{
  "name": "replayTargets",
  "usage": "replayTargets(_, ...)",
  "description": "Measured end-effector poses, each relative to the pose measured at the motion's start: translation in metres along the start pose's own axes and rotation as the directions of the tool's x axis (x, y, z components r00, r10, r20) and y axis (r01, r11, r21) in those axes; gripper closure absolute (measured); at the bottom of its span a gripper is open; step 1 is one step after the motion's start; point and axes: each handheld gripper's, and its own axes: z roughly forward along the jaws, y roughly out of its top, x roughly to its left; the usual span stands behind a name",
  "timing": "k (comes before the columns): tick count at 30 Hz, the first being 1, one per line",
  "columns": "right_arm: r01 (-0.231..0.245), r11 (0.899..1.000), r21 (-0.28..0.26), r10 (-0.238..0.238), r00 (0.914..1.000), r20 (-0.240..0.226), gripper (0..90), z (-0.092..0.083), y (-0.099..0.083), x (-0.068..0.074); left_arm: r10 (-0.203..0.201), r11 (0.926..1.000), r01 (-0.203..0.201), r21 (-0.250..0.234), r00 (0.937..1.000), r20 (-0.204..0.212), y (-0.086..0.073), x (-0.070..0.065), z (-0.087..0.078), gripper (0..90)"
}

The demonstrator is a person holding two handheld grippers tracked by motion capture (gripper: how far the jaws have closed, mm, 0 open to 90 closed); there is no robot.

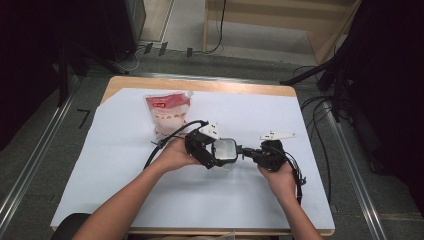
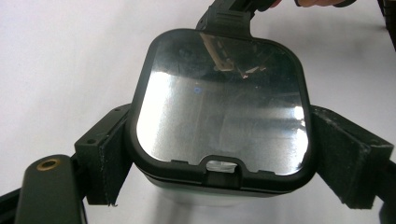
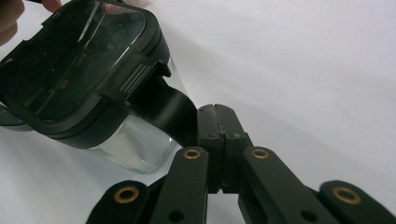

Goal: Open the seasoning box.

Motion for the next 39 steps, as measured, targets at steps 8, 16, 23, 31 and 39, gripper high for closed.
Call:
replayTargets(8,0.000,1.000,0.002,0.000,1.0000,-0.004,90.0,0.0001,-0.0003,0.0003,0.000,0.9998,0.000,0.020,1.0000,0.001,0.0030,-0.0008,-0.0017,17.0)
replayTargets(16,-0.004,1.000,0.002,0.004,1.0000,-0.006,90.0,0.0001,-0.0006,0.0004,-0.001,0.9997,0.001,0.025,1.0000,0.005,0.0043,-0.0003,-0.0016,17.0)
replayTargets(23,-0.006,1.000,0.002,0.006,1.0000,-0.007,90.0,-0.0001,-0.0007,0.0006,-0.005,0.9995,0.005,0.031,1.0000,0.005,0.0051,0.0000,-0.0020,16.9)
replayTargets(31,-0.008,1.000,0.006,0.008,0.9999,-0.009,90.0,-0.0003,-0.0008,0.0008,-0.008,0.9994,0.008,0.034,0.9999,0.011,0.0057,0.0007,-0.0024,16.8)
replayTargets(39,-0.008,1.000,0.007,0.008,0.9999,-0.009,90.0,-0.0004,-0.0008,0.0010,-0.003,0.9990,0.003,0.045,1.0000,0.008,0.0074,0.0001,-0.0024,16.7)
